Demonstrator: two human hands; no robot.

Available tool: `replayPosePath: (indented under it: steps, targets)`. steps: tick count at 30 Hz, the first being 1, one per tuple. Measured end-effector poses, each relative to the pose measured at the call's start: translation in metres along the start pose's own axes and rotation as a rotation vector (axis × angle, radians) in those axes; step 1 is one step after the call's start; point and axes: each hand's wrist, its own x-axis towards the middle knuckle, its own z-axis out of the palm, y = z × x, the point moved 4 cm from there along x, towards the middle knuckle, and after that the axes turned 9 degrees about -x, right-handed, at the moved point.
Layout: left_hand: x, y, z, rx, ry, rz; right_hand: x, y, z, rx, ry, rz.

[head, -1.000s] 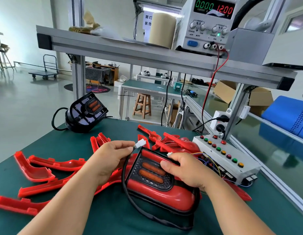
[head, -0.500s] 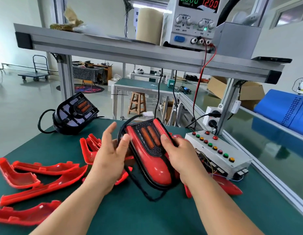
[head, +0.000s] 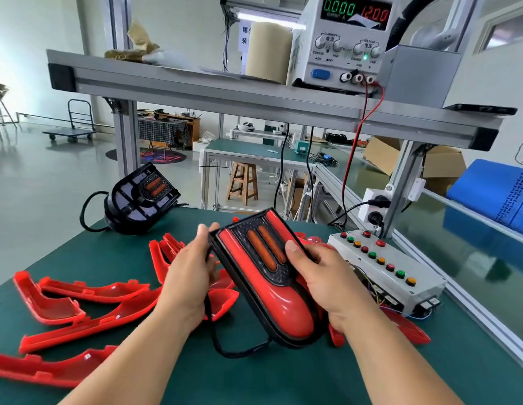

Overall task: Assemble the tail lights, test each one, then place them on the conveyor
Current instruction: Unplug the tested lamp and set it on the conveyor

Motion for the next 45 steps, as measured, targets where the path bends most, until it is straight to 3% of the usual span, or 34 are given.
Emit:
replayPosePath:
  steps: [4,11,15,17,21,23,25,28,32,38,41,45]
  targets:
    - [-0.009,-0.008,0.011,0.001,-0.253,-0.074,-0.002,-0.009,0.006,0.0,0.179,-0.032]
    - [-0.012,-0.01,0.011,-0.192,-0.243,-0.126,-0.013,-0.019,0.021,-0.063,0.099,-0.064]
    - [-0.014,-0.004,0.008,-0.195,-0.264,-0.176,-0.005,-0.028,-0.005,-0.092,0.242,-0.196]
    - [-0.016,-0.002,0.007,-0.157,-0.304,-0.193,0.003,-0.023,-0.007,-0.023,0.157,-0.186]
    - [-0.019,0.001,0.006,-0.151,-0.393,-0.237,0.011,-0.003,0.009,-0.192,-0.08,-0.154]
    - [-0.017,0.003,0.004,-0.189,-0.403,-0.233,0.008,-0.004,0.017,-0.153,-0.176,-0.189]
    - [-0.014,0.006,0.002,-0.202,-0.387,-0.207,0.005,-0.01,0.021,-0.005,-0.225,-0.185]
    - [-0.008,0.01,0.001,-0.16,-0.266,-0.115,0.007,-0.008,0.016,0.153,-0.065,-0.054]
    - [0.001,0.003,-0.004,-0.069,-0.06,-0.069,-0.007,0.004,0.032,0.395,-0.208,0.253]
    - [-0.004,0.007,0.003,0.044,0.048,-0.177,-0.021,-0.011,0.031,0.367,-0.039,0.266]
    - [-0.023,0.004,0.026,0.107,-0.074,-0.302,-0.026,-0.018,0.003,0.383,0.086,0.307]
    - [-0.06,0.0,0.075,0.014,-0.193,-0.193,-0.043,-0.021,-0.054,0.406,0.296,0.31]
